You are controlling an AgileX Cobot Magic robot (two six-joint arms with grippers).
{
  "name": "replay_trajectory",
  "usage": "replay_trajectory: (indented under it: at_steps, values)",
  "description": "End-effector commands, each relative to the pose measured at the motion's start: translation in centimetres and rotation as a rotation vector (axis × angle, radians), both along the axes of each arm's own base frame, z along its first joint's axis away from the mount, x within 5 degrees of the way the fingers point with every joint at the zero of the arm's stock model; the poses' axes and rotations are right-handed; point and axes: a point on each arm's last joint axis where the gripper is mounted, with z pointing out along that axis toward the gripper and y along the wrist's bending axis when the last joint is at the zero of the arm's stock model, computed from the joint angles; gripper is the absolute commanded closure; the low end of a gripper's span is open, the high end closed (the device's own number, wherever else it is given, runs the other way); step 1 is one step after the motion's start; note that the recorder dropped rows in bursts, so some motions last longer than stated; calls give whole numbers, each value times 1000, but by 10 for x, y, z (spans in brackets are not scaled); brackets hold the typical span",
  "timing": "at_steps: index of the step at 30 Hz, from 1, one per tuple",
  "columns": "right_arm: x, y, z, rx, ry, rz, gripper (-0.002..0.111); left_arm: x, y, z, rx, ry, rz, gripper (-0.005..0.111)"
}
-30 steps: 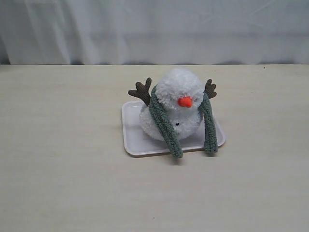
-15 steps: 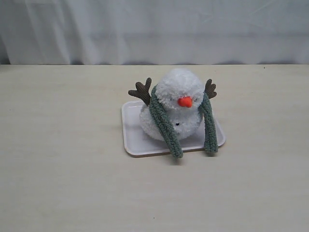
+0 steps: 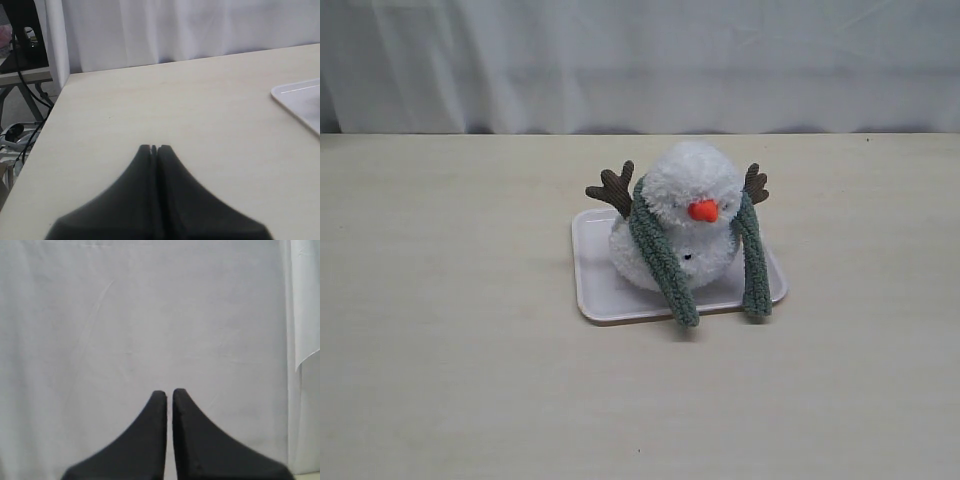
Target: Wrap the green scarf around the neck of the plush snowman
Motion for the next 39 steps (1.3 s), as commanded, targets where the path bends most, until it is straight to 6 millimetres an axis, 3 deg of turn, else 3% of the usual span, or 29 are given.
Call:
replay_trajectory:
  at_steps: [1, 11, 22, 39]
  values:
    - [16, -5, -22, -84, -41, -69, 104, 0, 0, 0, 1, -10, 0, 107]
    - [47, -10, -91, -237, 99, -118, 104, 0, 0, 0, 1, -10, 0, 107]
    - [58, -7, -138, -206, 248, -22, 104, 0, 0, 0, 1, -10, 0, 107]
    - [58, -8, -154, -126, 388, -5, 104, 0, 0, 0, 1, -10, 0, 107]
